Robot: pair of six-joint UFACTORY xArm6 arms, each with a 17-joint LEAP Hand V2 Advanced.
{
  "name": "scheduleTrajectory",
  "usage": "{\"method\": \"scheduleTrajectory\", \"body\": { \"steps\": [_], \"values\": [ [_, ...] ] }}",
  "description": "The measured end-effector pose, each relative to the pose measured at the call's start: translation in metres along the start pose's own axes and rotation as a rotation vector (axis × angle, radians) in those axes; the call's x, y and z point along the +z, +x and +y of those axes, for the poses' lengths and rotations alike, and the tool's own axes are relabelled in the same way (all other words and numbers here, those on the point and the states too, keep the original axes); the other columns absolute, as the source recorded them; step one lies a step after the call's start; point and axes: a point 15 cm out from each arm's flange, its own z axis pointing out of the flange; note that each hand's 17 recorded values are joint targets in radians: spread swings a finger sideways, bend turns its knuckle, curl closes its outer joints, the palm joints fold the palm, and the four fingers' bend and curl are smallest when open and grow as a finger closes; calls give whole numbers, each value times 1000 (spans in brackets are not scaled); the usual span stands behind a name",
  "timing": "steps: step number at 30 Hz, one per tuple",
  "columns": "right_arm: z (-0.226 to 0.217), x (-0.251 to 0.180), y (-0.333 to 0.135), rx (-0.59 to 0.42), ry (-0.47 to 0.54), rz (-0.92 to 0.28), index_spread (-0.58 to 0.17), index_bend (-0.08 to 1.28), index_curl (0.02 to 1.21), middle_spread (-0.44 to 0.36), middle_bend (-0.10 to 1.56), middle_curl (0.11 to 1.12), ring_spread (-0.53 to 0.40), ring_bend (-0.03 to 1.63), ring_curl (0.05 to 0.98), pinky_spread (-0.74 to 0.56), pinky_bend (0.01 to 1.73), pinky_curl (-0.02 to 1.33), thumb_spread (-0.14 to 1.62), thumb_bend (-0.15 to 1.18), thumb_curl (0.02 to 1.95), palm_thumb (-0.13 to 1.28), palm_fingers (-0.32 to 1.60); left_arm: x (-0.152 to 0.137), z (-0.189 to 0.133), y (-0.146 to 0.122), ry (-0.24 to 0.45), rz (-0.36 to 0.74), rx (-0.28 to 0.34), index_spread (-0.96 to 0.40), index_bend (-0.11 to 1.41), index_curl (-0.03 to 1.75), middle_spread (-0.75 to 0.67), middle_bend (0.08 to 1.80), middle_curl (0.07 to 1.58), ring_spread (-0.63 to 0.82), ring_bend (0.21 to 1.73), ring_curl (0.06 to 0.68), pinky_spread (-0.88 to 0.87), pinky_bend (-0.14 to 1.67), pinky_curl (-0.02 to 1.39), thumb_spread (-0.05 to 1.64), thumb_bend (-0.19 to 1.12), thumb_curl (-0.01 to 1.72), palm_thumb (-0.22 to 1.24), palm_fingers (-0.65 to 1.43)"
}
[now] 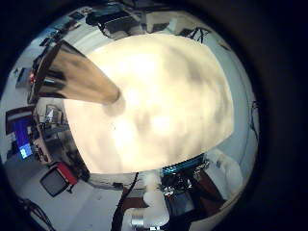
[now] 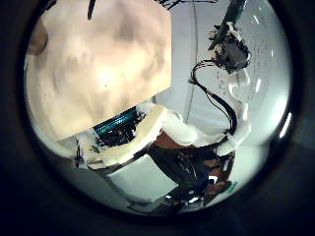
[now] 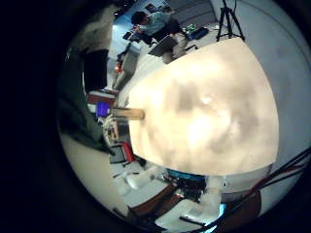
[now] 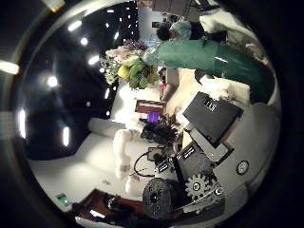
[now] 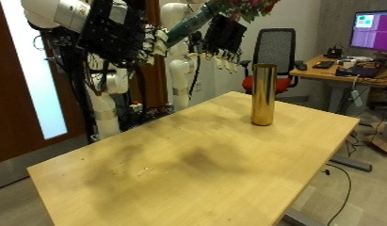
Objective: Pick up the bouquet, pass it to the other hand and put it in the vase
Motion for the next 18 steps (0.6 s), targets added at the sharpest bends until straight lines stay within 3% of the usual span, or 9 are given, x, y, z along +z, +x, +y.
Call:
{"method": "scheduleTrajectory", "body": {
  "steps": [6,18],
  "values": [
    [13,9,-18,-71,-33,-122,-231,1126,837,-134,1290,765,-177,1442,603,-232,1138,936,184,-18,933,1214,1140,-9,-4,12,44,108,20,123,180,454,197,211,345,447,356,212,438,183,204,933,-41,278,192,346],
    [31,34,-18,-142,-81,-305,-224,1126,833,-132,1284,769,-175,1449,597,-243,1109,977,164,-19,936,1214,1144,-36,-13,34,157,393,73,211,134,355,255,209,350,422,482,231,381,252,256,855,-35,296,125,300]
  ]
}}
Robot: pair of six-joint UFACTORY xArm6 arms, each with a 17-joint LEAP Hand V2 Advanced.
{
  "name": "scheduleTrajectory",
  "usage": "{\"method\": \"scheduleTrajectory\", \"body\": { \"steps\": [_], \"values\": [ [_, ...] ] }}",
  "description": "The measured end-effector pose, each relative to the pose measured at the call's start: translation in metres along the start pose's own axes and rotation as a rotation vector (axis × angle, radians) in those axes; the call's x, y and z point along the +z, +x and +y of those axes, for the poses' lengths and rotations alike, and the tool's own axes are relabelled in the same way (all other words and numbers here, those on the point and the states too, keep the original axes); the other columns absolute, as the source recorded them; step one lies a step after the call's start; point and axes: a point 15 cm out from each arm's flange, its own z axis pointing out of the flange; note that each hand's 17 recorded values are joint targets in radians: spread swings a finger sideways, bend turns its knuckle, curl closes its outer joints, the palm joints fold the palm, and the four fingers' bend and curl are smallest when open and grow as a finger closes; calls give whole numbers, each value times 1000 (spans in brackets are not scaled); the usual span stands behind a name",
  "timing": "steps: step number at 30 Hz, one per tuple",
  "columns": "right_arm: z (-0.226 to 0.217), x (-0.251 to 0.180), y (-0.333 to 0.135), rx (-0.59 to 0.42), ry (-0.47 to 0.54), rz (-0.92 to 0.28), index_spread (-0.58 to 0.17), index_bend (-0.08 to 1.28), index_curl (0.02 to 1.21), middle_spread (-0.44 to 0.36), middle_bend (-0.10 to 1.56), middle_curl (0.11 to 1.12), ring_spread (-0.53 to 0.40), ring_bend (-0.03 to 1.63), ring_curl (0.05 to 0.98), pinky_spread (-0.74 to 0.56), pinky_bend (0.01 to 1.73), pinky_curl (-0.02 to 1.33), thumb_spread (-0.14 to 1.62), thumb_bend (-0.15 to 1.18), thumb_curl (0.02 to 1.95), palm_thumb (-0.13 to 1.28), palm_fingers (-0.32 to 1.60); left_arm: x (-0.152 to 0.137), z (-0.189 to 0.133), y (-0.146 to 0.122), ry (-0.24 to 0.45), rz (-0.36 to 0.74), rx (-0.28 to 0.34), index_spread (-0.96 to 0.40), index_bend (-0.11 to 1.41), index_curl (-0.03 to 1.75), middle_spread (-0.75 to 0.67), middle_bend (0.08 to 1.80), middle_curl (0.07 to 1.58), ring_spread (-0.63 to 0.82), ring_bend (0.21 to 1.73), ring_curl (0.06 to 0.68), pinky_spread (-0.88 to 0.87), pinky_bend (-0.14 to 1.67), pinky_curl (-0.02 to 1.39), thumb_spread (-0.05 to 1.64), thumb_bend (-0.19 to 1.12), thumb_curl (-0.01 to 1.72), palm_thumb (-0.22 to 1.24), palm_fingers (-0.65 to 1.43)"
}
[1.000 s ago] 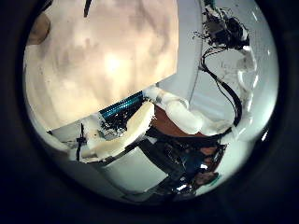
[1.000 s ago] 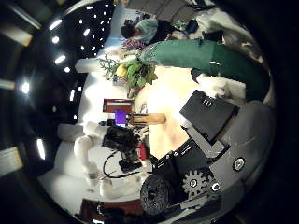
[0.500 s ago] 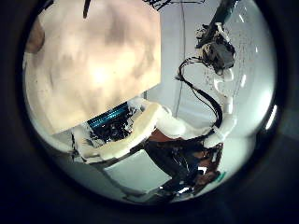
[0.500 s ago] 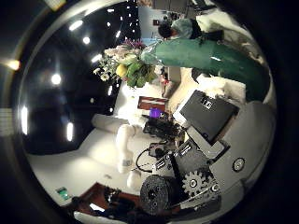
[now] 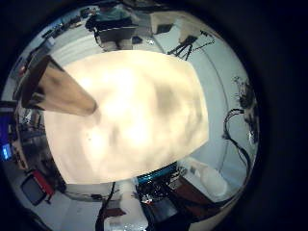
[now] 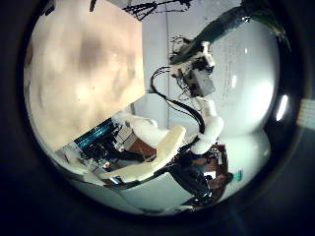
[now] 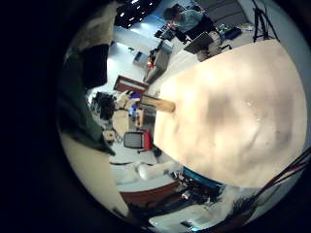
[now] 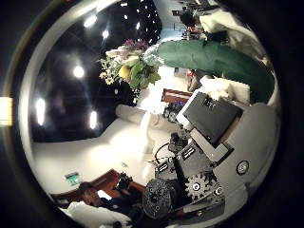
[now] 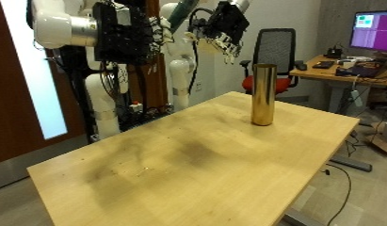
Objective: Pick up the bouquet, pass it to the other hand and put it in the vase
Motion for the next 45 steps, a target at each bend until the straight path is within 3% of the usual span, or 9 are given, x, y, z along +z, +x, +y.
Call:
{"method": "scheduleTrajectory", "body": {
  "steps": [9,18,24,32,36,45],
  "values": [
    [19,33,6,-56,-97,-141,-220,1126,832,-132,1281,772,-175,1454,596,-250,1092,1003,152,-21,929,1201,1145,-3,-5,24,45,184,45,273,124,273,346,222,350,440,582,241,376,353,292,818,-36,311,114,200],
    [29,60,5,-88,-173,-186,-218,1126,832,-132,1281,775,-177,1451,596,-257,1079,1023,152,-22,924,1193,1147,-15,-13,42,115,352,77,295,146,249,413,245,348,472,627,231,407,380,300,794,-36,321,129,137],
    [37,79,3,-83,-228,-215,-216,1129,829,-131,1286,774,-177,1448,597,-260,1071,1033,153,-20,922,1187,1149,-13,-4,60,67,477,110,298,143,245,420,257,347,480,644,227,420,386,301,783,-36,326,137,124],
    [49,100,-3,-87,-300,-252,-215,1130,827,-132,1291,774,-178,1447,598,-263,1065,1041,155,-20,922,1188,1149,-25,-5,78,87,582,137,300,140,233,424,302,351,478,668,220,424,400,304,771,-36,332,163,111],
    [53,106,-4,-83,-322,-263,-215,1131,826,-127,1291,775,-178,1447,598,-265,1063,1045,154,-20,923,1188,1149,-33,-3,80,92,602,134,313,141,226,363,404,371,475,668,208,405,381,298,765,-37,335,184,150],
    [64,116,-1,-71,-374,-264,-215,1133,825,-121,1288,773,-177,1448,599,-268,1055,1055,153,-20,923,1188,1148,-32,-5,85,71,634,126,313,154,238,301,436,369,456,671,197,393,378,297,765,-36,335,212,165]
  ]
}}
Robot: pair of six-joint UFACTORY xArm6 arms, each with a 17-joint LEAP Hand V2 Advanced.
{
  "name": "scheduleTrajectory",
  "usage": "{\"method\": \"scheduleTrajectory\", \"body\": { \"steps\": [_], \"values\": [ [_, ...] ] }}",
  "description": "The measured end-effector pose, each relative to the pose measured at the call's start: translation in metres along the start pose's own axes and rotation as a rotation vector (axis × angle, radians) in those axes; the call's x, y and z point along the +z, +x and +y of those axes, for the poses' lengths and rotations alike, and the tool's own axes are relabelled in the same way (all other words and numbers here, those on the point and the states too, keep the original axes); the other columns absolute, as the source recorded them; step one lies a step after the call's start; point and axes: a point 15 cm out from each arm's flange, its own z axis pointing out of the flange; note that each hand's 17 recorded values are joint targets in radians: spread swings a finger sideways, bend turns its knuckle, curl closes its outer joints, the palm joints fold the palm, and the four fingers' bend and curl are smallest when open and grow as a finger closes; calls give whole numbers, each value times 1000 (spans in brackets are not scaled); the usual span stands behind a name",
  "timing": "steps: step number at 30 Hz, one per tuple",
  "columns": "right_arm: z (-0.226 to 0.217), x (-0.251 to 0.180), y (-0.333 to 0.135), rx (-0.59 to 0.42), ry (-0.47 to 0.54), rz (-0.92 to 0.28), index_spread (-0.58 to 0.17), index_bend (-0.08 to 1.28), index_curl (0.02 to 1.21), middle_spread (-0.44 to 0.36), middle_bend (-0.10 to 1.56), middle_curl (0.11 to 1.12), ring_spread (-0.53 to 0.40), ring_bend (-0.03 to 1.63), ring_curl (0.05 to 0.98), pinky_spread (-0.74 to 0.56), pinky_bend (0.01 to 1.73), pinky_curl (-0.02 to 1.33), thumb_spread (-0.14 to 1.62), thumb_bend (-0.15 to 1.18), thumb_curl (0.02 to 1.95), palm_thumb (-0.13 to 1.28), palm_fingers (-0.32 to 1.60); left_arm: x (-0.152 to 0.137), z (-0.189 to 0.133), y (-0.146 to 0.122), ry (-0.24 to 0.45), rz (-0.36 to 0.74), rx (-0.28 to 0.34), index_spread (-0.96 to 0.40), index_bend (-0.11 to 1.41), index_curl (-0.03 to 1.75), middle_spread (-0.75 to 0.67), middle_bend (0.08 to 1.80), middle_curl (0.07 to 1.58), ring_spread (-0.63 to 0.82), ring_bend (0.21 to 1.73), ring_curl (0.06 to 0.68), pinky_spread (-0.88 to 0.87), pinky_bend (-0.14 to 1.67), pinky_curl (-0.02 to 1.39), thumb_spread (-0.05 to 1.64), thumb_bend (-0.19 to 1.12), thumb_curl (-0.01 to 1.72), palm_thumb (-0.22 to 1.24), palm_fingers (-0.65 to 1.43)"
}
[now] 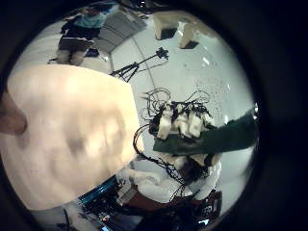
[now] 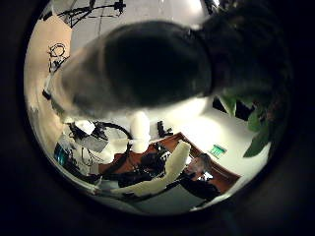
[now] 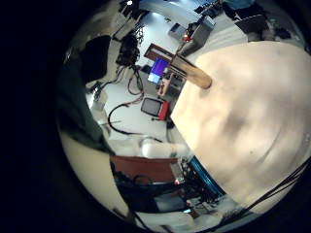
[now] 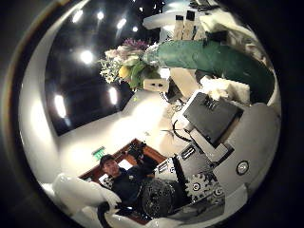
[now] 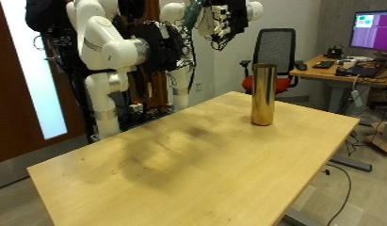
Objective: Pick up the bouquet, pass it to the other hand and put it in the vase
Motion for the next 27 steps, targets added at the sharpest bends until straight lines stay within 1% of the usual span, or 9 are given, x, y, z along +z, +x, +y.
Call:
{"method": "scheduleTrajectory", "body": {
  "steps": [6,11,15,18,19,20,22,24,27],
  "values": [
    [1,8,1,5,-22,-10,-215,1133,824,-129,1292,774,-178,1448,599,-271,1049,1063,153,-20,922,1188,1148,4,2,1,-24,6,-14,290,169,265,219,475,374,450,648,181,375,340,285,767,-32,339,253,216],
    [2,9,4,11,-27,0,-215,1133,824,-130,1292,774,-178,1448,599,-273,1047,1067,153,-20,922,1188,1148,9,7,3,-55,19,-23,229,183,300,45,607,422,386,617,164,349,271,266,783,-30,339,296,317],
    [3,8,9,21,-30,7,-213,1137,822,-131,1291,774,-178,1446,599,-274,1044,1070,153,-20,922,1188,1150,11,7,5,-56,50,-28,145,201,340,-142,825,507,164,660,159,239,200,241,805,-24,342,346,503],
    [1,7,13,27,-20,17,-214,1136,822,-132,1289,775,-178,1448,599,-275,1044,1072,153,-20,922,1188,1147,10,3,12,-36,103,-23,77,161,349,-250,913,580,-86,791,200,8,370,279,841,-4,348,425,726],
    [-1,6,15,27,-14,27,-214,1136,822,-132,1289,775,-178,1448,599,-275,1044,1073,153,-20,922,1188,1147,10,1,14,-26,131,-26,-25,158,339,-338,917,584,-319,1009,264,-305,633,335,880,41,371,590,1101],
    [-3,5,18,29,-5,39,-214,1137,822,-132,1289,775,-178,1449,599,-276,1041,1073,153,-20,922,1188,1145,10,1,15,-19,153,-31,-72,181,355,-365,944,628,-379,1065,313,-408,730,386,893,33,374,624,1139],
    [-9,2,23,26,19,75,-214,1138,822,-132,1290,776,-178,1448,600,-275,1039,1075,158,-19,923,1191,1143,9,-1,18,-6,177,-28,-162,239,397,-404,965,666,-439,1138,364,-524,849,440,904,31,385,697,1226],
    [-14,-1,25,14,40,111,-213,1144,824,-133,1289,777,-179,1447,600,-274,1042,1081,165,-20,923,1190,1141,7,0,20,1,176,-18,-308,400,496,-432,1030,701,-456,1214,413,-607,979,494,881,33,424,823,1324],
    [-14,-1,26,16,54,123,-216,1130,828,-132,1295,778,-182,1443,602,-273,1065,1089,220,-25,922,1173,1140,4,0,22,17,171,6,-411,537,592,-438,1103,727,-451,1272,447,-625,1025,518,790,18,483,906,1270]
  ]
}}
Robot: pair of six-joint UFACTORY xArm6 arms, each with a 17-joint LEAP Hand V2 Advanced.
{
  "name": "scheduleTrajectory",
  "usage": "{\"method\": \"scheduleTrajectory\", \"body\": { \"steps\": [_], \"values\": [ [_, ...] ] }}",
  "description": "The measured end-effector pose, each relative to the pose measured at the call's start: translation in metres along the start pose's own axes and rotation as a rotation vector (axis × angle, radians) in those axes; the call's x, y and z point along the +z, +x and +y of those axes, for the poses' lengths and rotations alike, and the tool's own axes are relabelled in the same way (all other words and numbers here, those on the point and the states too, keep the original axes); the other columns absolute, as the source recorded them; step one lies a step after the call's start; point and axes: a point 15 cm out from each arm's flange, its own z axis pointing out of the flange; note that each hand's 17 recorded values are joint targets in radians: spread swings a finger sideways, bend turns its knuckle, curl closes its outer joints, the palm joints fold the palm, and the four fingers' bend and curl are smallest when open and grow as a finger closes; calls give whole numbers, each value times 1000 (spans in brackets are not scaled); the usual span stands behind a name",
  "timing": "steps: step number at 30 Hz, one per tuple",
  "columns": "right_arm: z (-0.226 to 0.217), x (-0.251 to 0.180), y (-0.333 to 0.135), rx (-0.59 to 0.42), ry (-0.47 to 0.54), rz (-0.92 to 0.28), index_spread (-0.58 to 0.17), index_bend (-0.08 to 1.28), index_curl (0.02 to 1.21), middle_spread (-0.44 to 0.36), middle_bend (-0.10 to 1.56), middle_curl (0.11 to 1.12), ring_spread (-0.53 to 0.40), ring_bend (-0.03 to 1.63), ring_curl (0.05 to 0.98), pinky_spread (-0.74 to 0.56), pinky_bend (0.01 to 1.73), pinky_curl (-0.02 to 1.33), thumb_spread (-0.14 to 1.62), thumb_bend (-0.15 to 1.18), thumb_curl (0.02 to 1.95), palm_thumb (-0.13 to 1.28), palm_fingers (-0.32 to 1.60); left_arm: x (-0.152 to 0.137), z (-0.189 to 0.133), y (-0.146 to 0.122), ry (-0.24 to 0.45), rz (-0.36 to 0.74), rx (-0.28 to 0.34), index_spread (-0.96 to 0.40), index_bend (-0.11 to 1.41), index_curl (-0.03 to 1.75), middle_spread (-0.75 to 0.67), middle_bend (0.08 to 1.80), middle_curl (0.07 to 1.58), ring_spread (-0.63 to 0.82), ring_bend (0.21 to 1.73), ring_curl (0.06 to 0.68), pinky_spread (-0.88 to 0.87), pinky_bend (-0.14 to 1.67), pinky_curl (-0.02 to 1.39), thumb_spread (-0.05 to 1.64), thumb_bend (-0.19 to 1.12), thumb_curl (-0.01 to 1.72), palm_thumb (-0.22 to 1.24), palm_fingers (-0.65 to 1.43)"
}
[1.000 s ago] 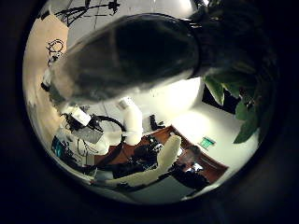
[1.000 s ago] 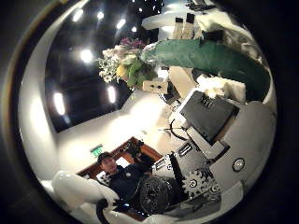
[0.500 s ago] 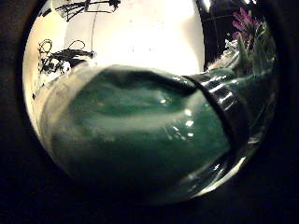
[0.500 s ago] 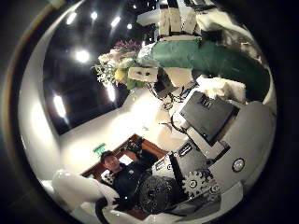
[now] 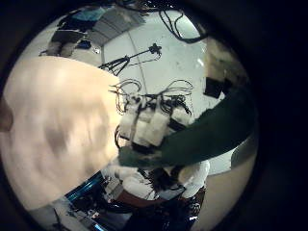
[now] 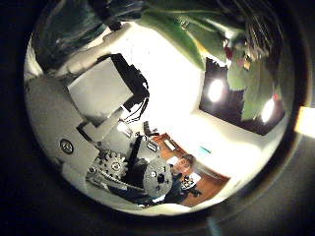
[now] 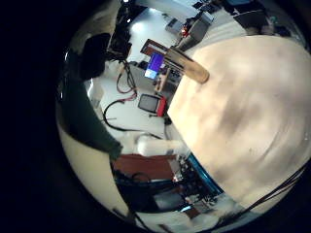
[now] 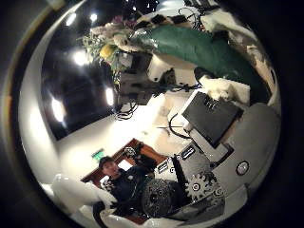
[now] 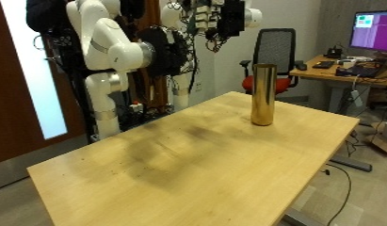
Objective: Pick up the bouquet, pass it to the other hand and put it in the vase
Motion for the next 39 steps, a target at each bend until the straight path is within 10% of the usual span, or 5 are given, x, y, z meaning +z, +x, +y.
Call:
{"method": "scheduleTrajectory", "body": {
  "steps": [6,14,20,24,39],
  "values": [
    [6,3,11,48,29,-16,-218,1064,815,-137,1276,764,-192,1397,594,-285,1098,1056,560,-51,859,1017,1112,-10,-5,7,50,-21,71,-542,772,810,-433,1214,758,-408,1396,516,-605,1064,567,512,-18,643,1017,1192],
    [13,-6,21,86,63,-26,-289,470,690,-221,850,627,-229,1189,526,-447,997,839,818,-26,675,878,271,-19,-11,22,132,-91,159,-571,854,930,-402,1276,752,-380,1445,549,-568,1091,631,395,-21,765,1034,1155],
    [14,-5,23,105,58,-33,-323,339,516,-89,512,452,-14,803,349,-10,661,674,908,-36,597,822,-170,-32,-13,33,166,-122,189,-574,860,967,-386,1294,738,-376,1446,554,-565,1075,650,339,-22,817,1042,1153],
    [13,-6,24,108,63,-32,-362,151,397,27,264,351,126,503,243,232,468,519,940,-34,534,766,-156,-40,-12,42,189,-153,215,-576,859,983,-380,1303,728,-376,1447,556,-568,1063,662,314,-23,845,1040,1150],
    [13,-5,22,102,60,-31,-376,153,238,75,166,278,171,323,219,304,362,374,956,-27,467,762,-56,-131,-7,82,435,-313,334,-580,857,1012,-381,1322,706,-377,1445,560,-578,1031,705,243,-25,904,1044,1158]
  ]
}}
